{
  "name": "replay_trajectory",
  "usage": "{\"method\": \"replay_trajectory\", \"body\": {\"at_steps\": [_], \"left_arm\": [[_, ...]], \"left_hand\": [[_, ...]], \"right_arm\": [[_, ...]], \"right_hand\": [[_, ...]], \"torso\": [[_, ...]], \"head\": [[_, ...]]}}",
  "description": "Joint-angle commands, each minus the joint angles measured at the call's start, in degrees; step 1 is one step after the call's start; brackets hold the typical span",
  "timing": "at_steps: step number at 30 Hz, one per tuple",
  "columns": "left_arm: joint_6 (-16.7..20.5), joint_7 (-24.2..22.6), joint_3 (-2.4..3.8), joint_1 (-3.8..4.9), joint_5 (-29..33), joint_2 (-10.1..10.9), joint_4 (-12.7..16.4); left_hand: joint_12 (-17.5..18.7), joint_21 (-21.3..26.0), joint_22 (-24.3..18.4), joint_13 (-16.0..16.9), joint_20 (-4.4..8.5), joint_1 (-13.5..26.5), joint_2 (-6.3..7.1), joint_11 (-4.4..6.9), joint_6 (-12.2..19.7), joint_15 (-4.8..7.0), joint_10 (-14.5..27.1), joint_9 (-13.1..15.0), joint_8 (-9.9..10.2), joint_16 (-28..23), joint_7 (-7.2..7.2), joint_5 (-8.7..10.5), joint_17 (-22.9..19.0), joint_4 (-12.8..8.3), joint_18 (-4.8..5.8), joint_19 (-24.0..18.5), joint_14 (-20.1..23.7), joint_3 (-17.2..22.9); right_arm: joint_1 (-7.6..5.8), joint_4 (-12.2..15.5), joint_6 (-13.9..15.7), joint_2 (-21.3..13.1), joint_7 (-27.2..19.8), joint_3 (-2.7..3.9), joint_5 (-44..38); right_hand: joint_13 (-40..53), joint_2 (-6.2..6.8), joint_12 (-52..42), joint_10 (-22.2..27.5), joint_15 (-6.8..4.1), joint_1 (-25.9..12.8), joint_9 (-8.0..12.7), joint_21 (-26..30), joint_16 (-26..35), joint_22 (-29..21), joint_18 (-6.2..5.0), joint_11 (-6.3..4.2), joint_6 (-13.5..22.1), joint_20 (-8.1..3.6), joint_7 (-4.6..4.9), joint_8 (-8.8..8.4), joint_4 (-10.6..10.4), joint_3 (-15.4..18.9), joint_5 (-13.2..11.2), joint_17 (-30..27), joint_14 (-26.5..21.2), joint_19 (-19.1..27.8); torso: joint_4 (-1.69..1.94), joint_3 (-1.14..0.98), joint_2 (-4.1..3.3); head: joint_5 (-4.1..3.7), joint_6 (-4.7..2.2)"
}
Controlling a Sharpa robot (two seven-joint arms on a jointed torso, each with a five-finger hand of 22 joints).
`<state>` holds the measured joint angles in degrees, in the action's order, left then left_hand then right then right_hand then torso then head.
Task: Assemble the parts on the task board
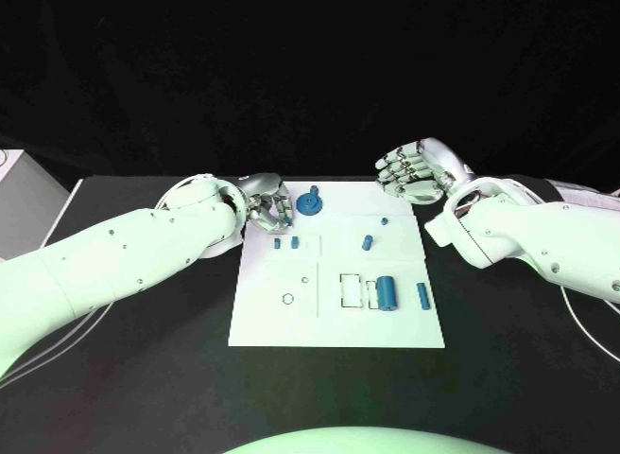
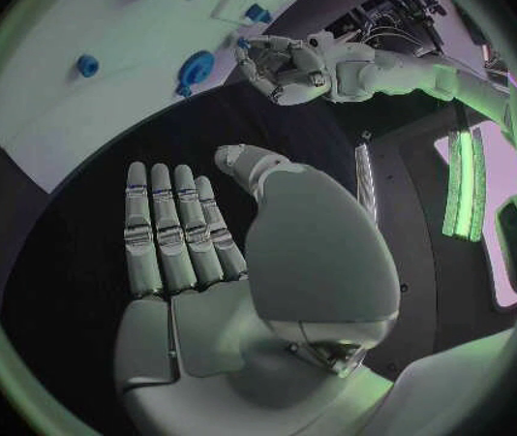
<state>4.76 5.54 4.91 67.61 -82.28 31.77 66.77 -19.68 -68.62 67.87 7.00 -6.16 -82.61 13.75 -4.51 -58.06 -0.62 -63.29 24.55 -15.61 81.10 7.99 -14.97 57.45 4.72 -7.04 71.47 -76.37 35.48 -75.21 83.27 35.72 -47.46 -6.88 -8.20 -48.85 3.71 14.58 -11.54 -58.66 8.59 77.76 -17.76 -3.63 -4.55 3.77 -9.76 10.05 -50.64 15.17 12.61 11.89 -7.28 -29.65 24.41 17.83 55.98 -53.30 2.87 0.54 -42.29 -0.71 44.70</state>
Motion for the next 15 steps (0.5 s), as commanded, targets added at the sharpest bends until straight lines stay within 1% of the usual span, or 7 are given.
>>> {"method": "replay_trajectory", "body": {"at_steps": [1, 6, 15], "left_arm": [[-1.2, 0.0, -0.09, -0.11, -0.1, -0.2, 0.1], [-1.4, 0.1, -0.17, -0.12, -0.1, -0.3, 0.0], [-1.4, 0.2, -0.34, -0.15, -0.1, -0.6, -0.2]], "left_hand": [[0.2, 0.0, 0.0, -0.1, 0.05, 0.3, -0.20, -0.03, -0.3, 0.03, -0.4, 0.1, 0.0, 0.2, 0.08, 0.03, -0.1, 0.0, 0.34, 0.2, -0.1, -0.1], [0.3, 0.0, 0.0, -0.1, 0.06, 0.3, -0.21, -0.03, -0.3, 0.02, -0.5, 0.1, 0.0, 0.2, 0.08, 0.04, 0.0, 0.0, 0.34, 0.2, -0.1, -0.1], [0.4, -0.1, 0.0, -0.1, 0.07, 0.3, -0.22, -0.04, -0.3, 0.02, -0.5, 0.1, 0.1, 0.3, 0.08, 0.05, 0.0, 0.0, 0.34, 0.3, -0.1, -0.1]], "right_arm": [[0.02, 0.1, -0.5, 0.0, -0.7, 0.02, -0.4], [0.02, 0.1, -0.5, 0.0, -0.8, 0.02, -0.4], [0.02, 0.2, -0.5, 0.0, -0.8, 0.02, -0.4]], "right_hand": [[-0.1, 0.05, 0.2, 0.1, 0.06, -0.6, 0.1, -0.1, -0.1, -0.1, -0.82, 0.06, -0.2, 0.01, 0.61, -0.20, -0.3, -0.1, 0.2, 0.0, 0.2, -0.1], [-0.1, 0.05, 0.2, 0.1, 0.06, -0.6, 0.1, -0.1, -0.1, -0.1, -0.82, 0.06, -0.2, 0.01, 0.61, -0.20, -0.3, -0.1, 0.2, 0.0, 0.2, -0.1], [-0.1, 0.05, 0.2, 0.1, 0.06, -0.6, 0.1, -0.1, -0.1, -0.1, -0.82, 0.06, -0.2, 0.01, 0.61, -0.20, -0.3, -0.1, 0.2, 0.0, 0.2, -0.1]], "torso": [[0.02, 0.05, 0.07], [0.05, 0.06, 0.06], [-0.01, 0.07, 0.00]], "head": [[0.00, 0.09], [-0.04, 0.06], [-0.09, 0.13]]}}
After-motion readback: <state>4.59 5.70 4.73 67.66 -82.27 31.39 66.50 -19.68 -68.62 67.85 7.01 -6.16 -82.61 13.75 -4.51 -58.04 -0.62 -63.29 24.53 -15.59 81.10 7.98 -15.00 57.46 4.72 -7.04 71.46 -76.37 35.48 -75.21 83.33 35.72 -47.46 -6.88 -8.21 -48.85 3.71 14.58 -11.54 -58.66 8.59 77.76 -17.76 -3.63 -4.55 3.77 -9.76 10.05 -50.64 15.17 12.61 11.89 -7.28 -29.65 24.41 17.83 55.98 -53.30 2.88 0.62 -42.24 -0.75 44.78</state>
